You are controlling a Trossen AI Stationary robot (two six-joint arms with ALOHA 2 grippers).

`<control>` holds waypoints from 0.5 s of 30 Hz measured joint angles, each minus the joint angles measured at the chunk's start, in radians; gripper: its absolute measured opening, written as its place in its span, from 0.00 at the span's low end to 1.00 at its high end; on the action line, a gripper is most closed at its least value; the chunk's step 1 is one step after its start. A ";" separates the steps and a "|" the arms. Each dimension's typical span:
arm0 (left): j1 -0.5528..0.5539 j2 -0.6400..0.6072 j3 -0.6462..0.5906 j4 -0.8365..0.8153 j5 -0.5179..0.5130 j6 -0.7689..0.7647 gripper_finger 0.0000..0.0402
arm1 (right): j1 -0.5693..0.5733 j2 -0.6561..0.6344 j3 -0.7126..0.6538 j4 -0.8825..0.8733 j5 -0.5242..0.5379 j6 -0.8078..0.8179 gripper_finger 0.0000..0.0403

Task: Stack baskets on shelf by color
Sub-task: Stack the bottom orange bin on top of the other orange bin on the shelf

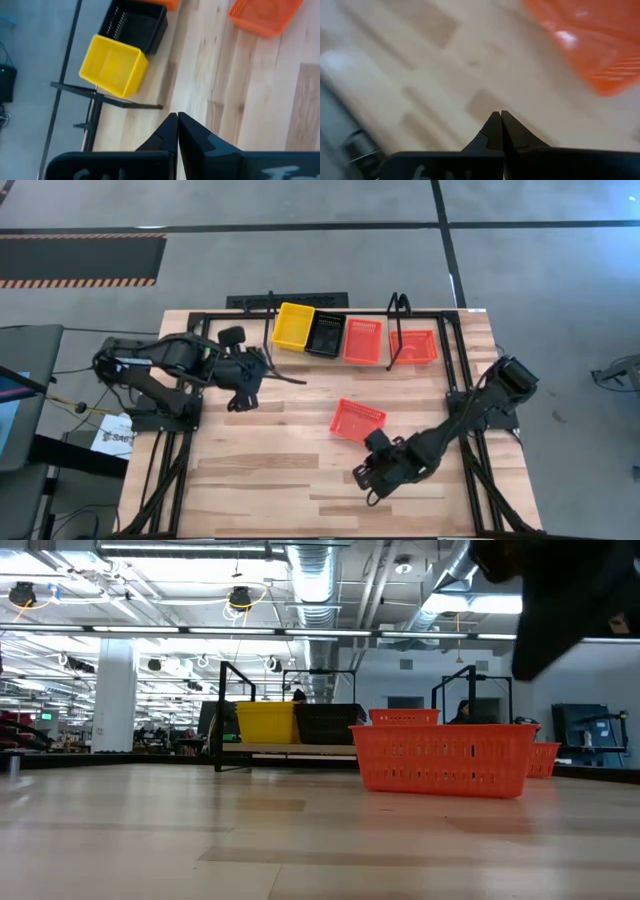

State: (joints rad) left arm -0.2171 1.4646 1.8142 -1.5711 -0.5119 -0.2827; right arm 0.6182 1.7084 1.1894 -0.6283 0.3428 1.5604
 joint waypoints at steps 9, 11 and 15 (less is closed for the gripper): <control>-0.001 -0.045 -0.046 0.001 -0.003 -0.015 0.00 | -0.034 0.104 0.000 0.053 -0.005 0.000 0.00; -0.001 -0.049 -0.046 0.000 -0.008 -0.015 0.00 | -0.049 0.142 0.000 0.059 -0.013 -0.019 0.00; -0.001 -0.048 -0.046 0.000 -0.008 -0.002 0.00 | -0.080 0.192 0.000 0.048 -0.095 -0.084 0.00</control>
State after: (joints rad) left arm -0.2176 1.4166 1.7683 -1.5707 -0.5198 -0.2850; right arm 0.5379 1.9002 1.1892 -0.5800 0.2476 1.4760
